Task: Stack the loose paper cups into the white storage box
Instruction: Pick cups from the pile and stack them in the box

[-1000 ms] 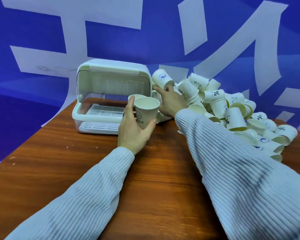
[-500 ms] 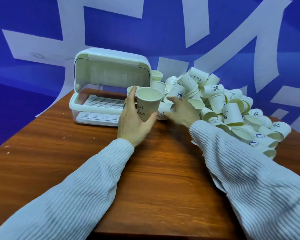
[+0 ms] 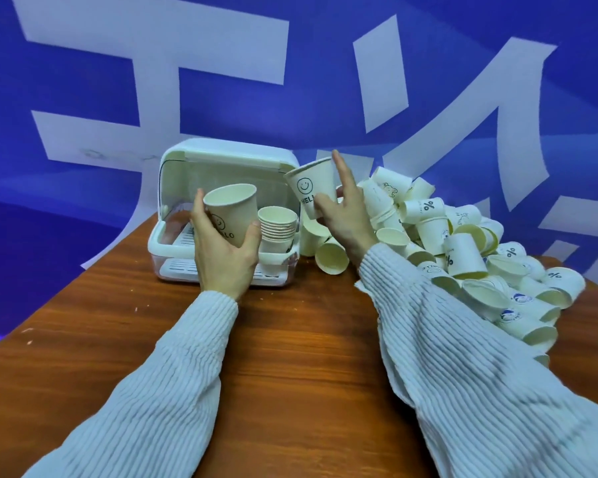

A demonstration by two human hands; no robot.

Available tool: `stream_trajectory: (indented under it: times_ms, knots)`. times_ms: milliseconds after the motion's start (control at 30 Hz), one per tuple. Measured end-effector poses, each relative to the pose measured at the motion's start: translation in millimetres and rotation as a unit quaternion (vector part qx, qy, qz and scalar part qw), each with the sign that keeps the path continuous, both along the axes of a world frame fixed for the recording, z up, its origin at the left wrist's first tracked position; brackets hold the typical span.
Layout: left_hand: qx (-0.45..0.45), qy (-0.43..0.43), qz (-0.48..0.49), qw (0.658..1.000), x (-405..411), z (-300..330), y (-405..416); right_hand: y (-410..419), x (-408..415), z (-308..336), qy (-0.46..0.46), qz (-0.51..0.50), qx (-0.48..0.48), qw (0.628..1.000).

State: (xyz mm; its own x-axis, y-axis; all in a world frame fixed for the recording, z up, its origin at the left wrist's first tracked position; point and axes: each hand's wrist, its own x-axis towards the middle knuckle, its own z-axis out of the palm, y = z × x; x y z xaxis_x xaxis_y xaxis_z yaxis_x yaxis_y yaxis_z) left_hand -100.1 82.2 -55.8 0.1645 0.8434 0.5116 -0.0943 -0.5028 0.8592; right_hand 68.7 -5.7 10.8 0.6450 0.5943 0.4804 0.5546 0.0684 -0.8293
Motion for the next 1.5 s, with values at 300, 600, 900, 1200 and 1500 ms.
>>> stream_trajectory:
  times_ms: [300, 600, 900, 1200, 1500]
  knots:
    - [0.010, 0.045, -0.059, 0.997, 0, -1, 5, 21, -15, -9, -0.134, 0.049, -0.021, 0.990]
    - [0.010, 0.051, -0.044, 0.998, -1, -2, 8, 29, -9, -8, -0.254, -0.026, -0.091, 0.963]
    - [0.020, 0.066, -0.041, 0.997, -1, -1, 5, 30, -8, 1, -0.337, -0.045, -0.202, 0.919]
    - [0.023, 0.070, -0.030, 0.997, 0, -5, 9, 31, -5, -16, -0.397, -0.017, -0.388, 0.832]
    - [0.029, 0.061, -0.031, 0.997, 7, 6, 5, 25, -7, -12, -0.331, 0.002, -0.358, 0.873]
